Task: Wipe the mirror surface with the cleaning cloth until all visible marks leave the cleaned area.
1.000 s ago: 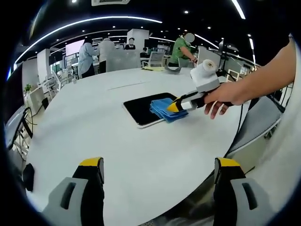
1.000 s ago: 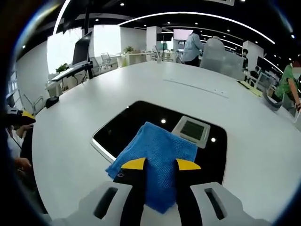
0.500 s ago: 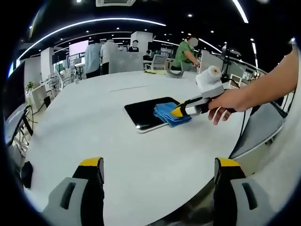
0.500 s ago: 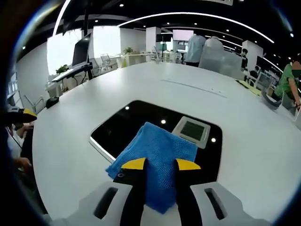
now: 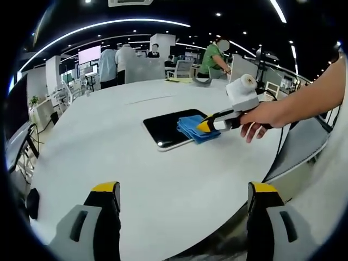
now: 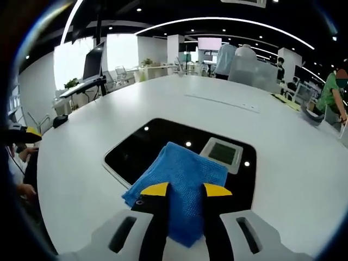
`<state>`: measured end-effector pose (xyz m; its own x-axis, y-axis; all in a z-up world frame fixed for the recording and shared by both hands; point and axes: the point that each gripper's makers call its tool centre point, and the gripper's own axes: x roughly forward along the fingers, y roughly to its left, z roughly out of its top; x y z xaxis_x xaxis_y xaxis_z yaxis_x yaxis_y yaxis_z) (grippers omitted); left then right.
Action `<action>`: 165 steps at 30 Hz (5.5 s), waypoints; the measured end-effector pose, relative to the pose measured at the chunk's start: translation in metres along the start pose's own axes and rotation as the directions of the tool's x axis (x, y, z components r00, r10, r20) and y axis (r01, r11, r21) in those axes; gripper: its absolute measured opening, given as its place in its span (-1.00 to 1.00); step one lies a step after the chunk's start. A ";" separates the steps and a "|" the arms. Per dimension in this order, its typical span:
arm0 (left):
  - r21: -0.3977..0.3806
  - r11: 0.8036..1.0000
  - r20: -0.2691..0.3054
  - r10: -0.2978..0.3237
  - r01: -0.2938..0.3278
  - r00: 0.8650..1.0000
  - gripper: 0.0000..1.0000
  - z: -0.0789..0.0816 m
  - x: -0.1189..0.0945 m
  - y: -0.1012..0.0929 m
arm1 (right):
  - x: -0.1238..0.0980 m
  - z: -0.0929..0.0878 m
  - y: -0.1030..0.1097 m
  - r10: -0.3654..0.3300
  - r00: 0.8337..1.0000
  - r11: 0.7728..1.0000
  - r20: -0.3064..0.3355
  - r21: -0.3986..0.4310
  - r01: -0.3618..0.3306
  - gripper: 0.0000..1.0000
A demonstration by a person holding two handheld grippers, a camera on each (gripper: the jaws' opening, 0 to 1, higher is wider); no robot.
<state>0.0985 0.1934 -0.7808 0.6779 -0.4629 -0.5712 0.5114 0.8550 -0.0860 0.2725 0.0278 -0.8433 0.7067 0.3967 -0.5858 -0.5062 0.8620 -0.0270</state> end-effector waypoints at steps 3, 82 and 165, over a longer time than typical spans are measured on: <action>0.000 1.000 -0.006 -0.014 0.014 1.000 0.97 -0.002 0.006 0.000 | 0.001 0.001 -0.002 -0.009 1.000 1.000 0.005 0.004 0.009 -0.62; -0.009 0.997 -0.025 -0.079 0.079 0.997 0.98 0.000 0.025 0.022 | 0.039 0.028 -0.034 0.007 1.000 1.000 -0.028 -0.006 -0.007 -0.64; -0.047 0.998 -0.006 -0.049 0.048 0.999 0.97 0.005 0.025 0.033 | 0.044 0.029 -0.079 -0.001 0.997 1.000 -0.080 0.011 0.002 -0.59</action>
<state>0.1353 0.2090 -0.7937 0.6492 -0.5026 -0.5709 0.5182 0.8417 -0.1517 0.3576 -0.0141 -0.8433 0.6654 0.3695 -0.6486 -0.4996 0.8661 -0.0191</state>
